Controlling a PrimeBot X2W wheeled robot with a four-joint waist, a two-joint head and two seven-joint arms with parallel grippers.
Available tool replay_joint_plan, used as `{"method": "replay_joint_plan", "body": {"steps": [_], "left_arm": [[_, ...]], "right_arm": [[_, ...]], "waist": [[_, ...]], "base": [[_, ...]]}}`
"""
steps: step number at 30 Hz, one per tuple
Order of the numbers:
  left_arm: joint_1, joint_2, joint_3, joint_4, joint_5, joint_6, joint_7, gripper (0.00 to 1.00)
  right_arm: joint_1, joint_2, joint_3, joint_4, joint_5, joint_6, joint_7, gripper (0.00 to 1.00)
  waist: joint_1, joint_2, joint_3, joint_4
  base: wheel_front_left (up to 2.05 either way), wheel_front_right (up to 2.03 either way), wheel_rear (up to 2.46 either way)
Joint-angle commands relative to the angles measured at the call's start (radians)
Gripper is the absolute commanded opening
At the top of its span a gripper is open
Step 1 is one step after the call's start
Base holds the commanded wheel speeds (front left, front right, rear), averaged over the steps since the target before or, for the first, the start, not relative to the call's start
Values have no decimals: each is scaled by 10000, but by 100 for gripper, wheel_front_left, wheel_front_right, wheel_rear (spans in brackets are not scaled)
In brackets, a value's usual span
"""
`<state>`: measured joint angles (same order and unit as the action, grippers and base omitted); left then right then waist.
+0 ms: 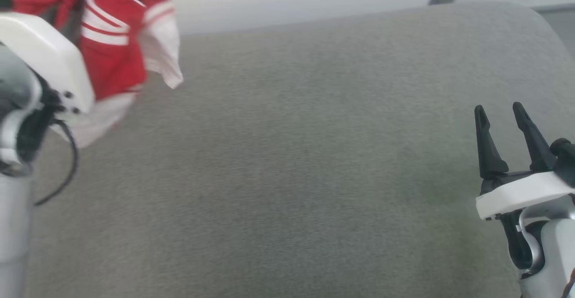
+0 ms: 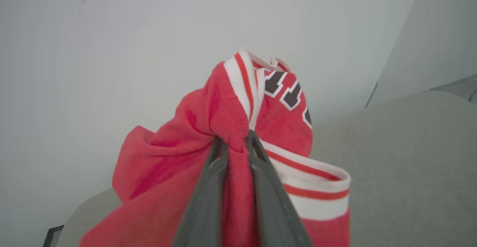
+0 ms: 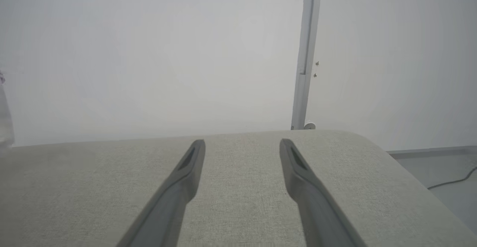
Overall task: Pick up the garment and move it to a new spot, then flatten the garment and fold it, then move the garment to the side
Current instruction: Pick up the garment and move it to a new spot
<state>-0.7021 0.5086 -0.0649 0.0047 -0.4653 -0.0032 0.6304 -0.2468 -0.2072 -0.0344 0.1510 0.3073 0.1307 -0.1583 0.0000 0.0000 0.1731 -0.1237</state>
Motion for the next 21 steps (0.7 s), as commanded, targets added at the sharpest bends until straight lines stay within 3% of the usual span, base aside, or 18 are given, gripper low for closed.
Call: {"method": "replay_joint_plan", "body": {"steps": [1,11,21], "left_arm": [[104,-60,-10,-86,-63,50,3,0],[688,-951,-1345,-592,-223,-189,484,0],[1613,-1191,-2490,554,-70,-537,746,0]], "right_arm": [[56,58,4,20,-38,1,-56,100],[99,356,-125,346,-69,1,-391,100],[32,587,61,784,4,1,-666,100]], "waist": [[0,0,133,-287],[0,0,545,-1281],[0,0,953,-1554]], "base": [[0,0,0],[0,0,0],[0,0,0]]}}
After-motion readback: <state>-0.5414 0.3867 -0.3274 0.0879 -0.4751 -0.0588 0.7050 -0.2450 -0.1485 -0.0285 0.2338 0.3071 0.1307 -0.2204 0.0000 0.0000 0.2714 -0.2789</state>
